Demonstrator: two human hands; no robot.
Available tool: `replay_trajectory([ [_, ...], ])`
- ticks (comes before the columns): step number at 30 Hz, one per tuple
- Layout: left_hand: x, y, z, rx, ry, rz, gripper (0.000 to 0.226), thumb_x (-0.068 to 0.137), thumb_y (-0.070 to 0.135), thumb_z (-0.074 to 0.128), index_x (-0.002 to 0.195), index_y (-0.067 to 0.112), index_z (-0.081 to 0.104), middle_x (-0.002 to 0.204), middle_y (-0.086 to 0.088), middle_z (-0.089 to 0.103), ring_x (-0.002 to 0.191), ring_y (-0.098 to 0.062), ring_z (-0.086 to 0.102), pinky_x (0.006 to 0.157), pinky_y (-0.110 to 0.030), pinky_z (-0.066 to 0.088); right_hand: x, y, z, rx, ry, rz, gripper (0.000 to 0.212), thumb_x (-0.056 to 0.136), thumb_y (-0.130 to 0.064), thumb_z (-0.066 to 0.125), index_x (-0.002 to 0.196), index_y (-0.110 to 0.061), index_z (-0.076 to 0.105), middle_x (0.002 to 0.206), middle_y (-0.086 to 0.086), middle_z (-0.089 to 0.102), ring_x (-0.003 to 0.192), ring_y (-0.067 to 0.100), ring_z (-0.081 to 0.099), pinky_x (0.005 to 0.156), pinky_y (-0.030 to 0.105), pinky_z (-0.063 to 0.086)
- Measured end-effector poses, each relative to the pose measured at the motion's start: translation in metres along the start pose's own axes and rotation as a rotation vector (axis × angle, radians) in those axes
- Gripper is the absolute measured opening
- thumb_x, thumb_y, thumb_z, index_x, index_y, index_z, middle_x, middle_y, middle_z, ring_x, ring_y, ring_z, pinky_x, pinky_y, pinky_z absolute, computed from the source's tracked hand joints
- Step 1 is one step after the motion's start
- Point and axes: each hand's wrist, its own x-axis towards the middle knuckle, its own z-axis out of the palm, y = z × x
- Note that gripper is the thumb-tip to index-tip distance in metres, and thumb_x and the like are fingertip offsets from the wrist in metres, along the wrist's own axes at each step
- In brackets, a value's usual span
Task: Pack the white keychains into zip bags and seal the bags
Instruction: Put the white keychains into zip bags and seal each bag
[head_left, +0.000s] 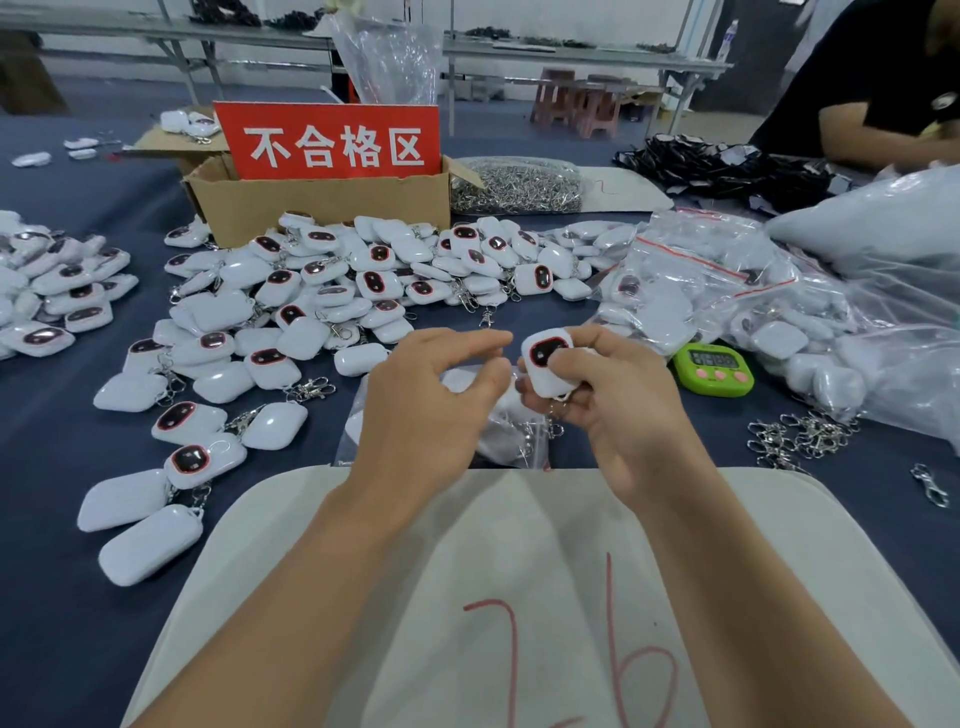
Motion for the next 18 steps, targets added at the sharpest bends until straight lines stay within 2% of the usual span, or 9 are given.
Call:
replay_trajectory([
  [2,-0.001,0.001,0.0,0.027,-0.037,0.032,0.024,0.089,0.024,0.076,0.108,0.038,0.079,0.1,0.022,0.068,0.108,0.003,0.057,0.09,-0.006,0.037,-0.002,0.001,0.003,0.025,-0.063,0.042,0.012,0.093,0.006,0.058,0.099,0.002,0.068,0.09,0.02,0.075,0.078,0.026,0.074,0.07,0.035,0.062],
  [6,0.0,0.001,-0.003,0.003,-0.076,0.063,0.021,0.09,0.023,0.078,0.107,0.035,0.08,0.102,0.015,0.072,0.111,-0.005,0.058,0.093,-0.018,0.041,-0.005,0.001,0.007,0.049,-0.051,0.026,0.009,0.091,0.009,0.06,0.096,0.003,0.066,0.085,0.02,0.074,0.073,0.025,0.073,0.068,0.036,0.062],
  [10,0.001,0.0,-0.001,-0.063,-0.051,0.021,0.02,0.088,0.022,0.078,0.102,0.036,0.081,0.098,0.014,0.073,0.108,-0.002,0.06,0.087,-0.012,0.041,-0.006,0.0,0.008,0.014,-0.068,-0.013,0.01,0.092,0.009,0.06,0.094,0.001,0.066,0.079,0.017,0.074,0.07,0.022,0.071,0.069,0.036,0.063],
  [13,0.002,0.0,0.001,-0.103,0.001,-0.018,0.012,0.086,0.028,0.079,0.091,0.039,0.081,0.092,0.022,0.074,0.102,0.003,0.064,0.082,-0.008,0.042,-0.009,-0.001,0.011,0.0,-0.132,-0.035,0.015,0.093,0.009,0.057,0.091,-0.002,0.067,0.076,0.016,0.074,0.068,0.022,0.07,0.067,0.034,0.062],
  [16,0.004,-0.002,0.001,-0.072,0.069,-0.015,0.006,0.081,0.037,0.079,0.079,0.042,0.079,0.086,0.028,0.073,0.098,0.004,0.065,0.08,-0.01,0.043,-0.011,0.001,0.014,-0.05,-0.182,-0.049,0.023,0.087,0.011,0.057,0.09,-0.009,0.068,0.08,0.019,0.074,0.069,0.024,0.07,0.067,0.031,0.06],
  [18,0.005,-0.004,0.001,-0.053,0.078,-0.017,0.002,0.079,0.044,0.078,0.079,0.043,0.08,0.085,0.027,0.074,0.099,0.002,0.065,0.081,-0.013,0.044,-0.01,0.003,0.014,-0.096,-0.194,-0.053,0.028,0.081,0.013,0.059,0.093,-0.011,0.067,0.083,0.018,0.075,0.071,0.024,0.07,0.064,0.026,0.056],
])
